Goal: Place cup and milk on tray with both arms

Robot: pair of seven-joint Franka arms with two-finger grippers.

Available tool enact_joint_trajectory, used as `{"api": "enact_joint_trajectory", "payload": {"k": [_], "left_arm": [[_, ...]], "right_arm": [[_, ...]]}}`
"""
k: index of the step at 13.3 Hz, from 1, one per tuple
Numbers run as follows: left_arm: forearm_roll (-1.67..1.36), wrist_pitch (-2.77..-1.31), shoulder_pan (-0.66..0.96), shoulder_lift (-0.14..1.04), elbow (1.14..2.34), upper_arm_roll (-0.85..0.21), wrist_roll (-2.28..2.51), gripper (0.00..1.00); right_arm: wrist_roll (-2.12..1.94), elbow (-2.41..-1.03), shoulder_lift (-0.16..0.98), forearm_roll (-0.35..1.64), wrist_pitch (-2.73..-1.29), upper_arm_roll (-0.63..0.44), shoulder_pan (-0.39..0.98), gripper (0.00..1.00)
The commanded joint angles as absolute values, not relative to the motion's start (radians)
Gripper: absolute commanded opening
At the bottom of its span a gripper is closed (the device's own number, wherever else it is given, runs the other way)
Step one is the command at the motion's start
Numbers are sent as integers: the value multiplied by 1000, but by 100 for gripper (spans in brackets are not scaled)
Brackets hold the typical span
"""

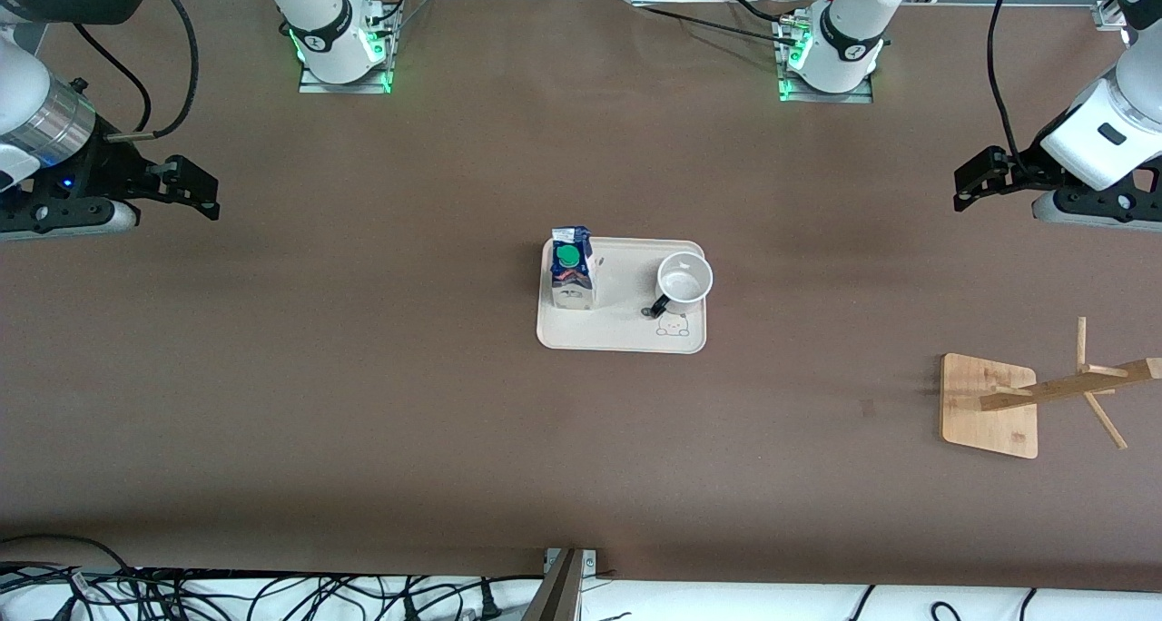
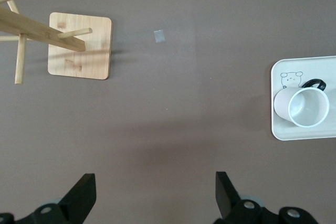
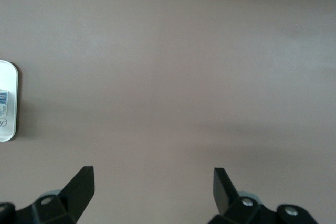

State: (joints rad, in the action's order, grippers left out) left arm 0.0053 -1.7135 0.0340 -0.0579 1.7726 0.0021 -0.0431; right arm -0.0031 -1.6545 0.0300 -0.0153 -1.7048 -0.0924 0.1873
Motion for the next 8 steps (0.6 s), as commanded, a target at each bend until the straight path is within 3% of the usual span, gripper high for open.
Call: {"api": "enact_joint_trajectory", "payload": {"k": [1, 8], "left_arm": [[-6, -1732, 17, -63, 1786, -6, -43, 100], [-2, -1707, 12, -52, 1770, -9, -43, 100]], "right_arm": [[-9, -1638, 32, -2, -1700, -91, 189, 100], [-9, -1637, 32, -2, -1700, -91, 195, 100]]}}
